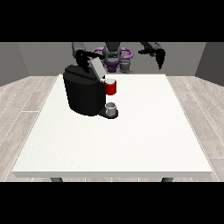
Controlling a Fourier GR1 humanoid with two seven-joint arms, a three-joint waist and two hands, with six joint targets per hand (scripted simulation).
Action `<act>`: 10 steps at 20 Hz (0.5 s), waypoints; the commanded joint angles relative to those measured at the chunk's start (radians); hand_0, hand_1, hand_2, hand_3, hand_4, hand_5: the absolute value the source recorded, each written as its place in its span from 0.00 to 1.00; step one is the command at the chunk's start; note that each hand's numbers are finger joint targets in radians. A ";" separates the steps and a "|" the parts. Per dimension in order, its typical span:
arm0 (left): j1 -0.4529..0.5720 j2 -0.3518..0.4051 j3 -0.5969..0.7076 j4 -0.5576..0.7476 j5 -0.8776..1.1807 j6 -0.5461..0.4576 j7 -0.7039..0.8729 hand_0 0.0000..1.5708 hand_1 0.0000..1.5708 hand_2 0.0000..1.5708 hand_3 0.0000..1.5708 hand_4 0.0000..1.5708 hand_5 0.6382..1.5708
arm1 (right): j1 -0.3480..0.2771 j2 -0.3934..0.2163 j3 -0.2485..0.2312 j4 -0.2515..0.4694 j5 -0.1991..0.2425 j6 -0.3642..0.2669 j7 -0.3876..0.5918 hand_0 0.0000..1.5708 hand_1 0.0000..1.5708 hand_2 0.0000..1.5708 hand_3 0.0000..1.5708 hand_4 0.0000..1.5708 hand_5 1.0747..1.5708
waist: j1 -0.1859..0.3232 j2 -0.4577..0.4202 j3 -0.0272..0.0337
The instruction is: Insert the coffee pod into the coffee machine and close the lid
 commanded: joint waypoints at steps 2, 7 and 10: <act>-0.029 0.078 0.062 0.023 0.076 -0.045 -0.007 0.00 0.00 0.00 0.00 0.00 1.00 | -0.047 0.016 0.012 0.028 0.012 0.005 -0.003 0.00 0.00 0.00 0.00 0.03 1.00 | -0.022 0.031 0.0026; -0.004 0.060 0.009 -0.001 0.020 -0.008 -0.020 0.00 0.00 0.00 0.00 0.00 1.00 | -0.064 0.027 0.011 0.065 0.029 -0.010 -0.033 0.00 0.00 0.00 0.00 0.00 1.00 | 0.004 0.054 0.0027; 0.004 0.026 -0.027 -0.032 -0.012 0.030 -0.047 0.00 0.00 0.00 0.00 0.00 1.00 | -0.111 -0.012 -0.018 0.094 0.021 0.009 -0.041 0.00 0.00 0.00 0.00 0.00 1.00 | 0.024 0.079 0.0028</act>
